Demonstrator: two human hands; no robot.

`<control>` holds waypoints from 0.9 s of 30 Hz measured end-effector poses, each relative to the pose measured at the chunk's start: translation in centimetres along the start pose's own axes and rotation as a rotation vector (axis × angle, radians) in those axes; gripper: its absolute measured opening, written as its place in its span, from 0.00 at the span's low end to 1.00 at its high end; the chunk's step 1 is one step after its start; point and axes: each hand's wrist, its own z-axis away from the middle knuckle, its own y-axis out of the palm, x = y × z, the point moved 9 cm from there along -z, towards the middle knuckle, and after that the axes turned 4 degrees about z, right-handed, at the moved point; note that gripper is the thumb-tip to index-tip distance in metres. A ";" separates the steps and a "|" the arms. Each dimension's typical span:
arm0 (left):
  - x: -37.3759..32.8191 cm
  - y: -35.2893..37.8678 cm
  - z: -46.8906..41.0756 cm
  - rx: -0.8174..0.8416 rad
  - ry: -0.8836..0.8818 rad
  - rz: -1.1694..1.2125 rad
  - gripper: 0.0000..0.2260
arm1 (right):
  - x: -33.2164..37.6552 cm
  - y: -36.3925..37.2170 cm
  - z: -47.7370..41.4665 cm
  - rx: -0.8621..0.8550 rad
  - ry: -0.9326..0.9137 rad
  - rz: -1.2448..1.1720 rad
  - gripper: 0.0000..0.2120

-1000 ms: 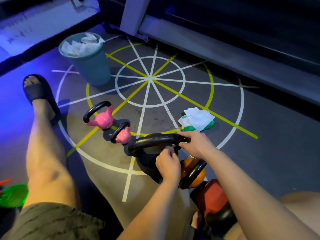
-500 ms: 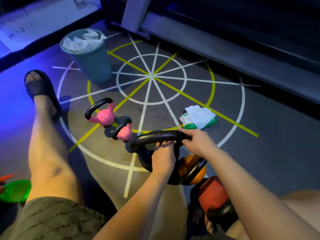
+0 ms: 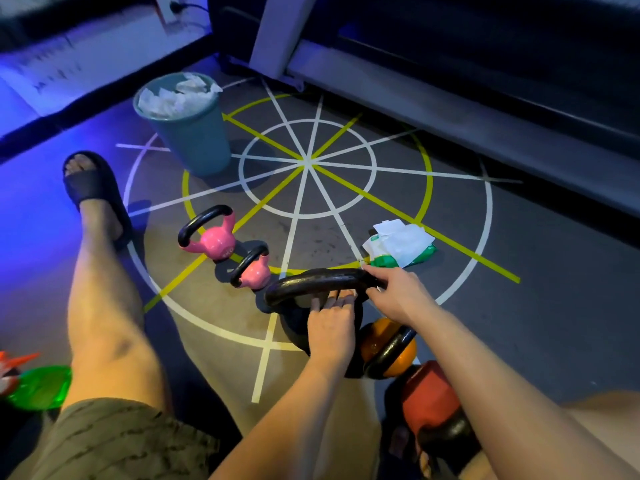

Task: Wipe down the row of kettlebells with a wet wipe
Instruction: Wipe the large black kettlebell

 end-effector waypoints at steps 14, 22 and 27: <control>2.1 2.1 1.5 -0.103 -0.780 1.519 0.10 | 0.9 0.0 0.4 -0.004 -0.030 -0.001 0.27; 2.1 -0.7 -0.4 0.032 -0.501 0.511 0.09 | 1.3 -0.2 0.3 -0.004 -0.001 -0.022 0.25; 1.3 1.4 1.7 -0.180 -0.980 1.771 0.10 | 1.2 -0.2 0.2 -0.012 -0.002 -0.008 0.26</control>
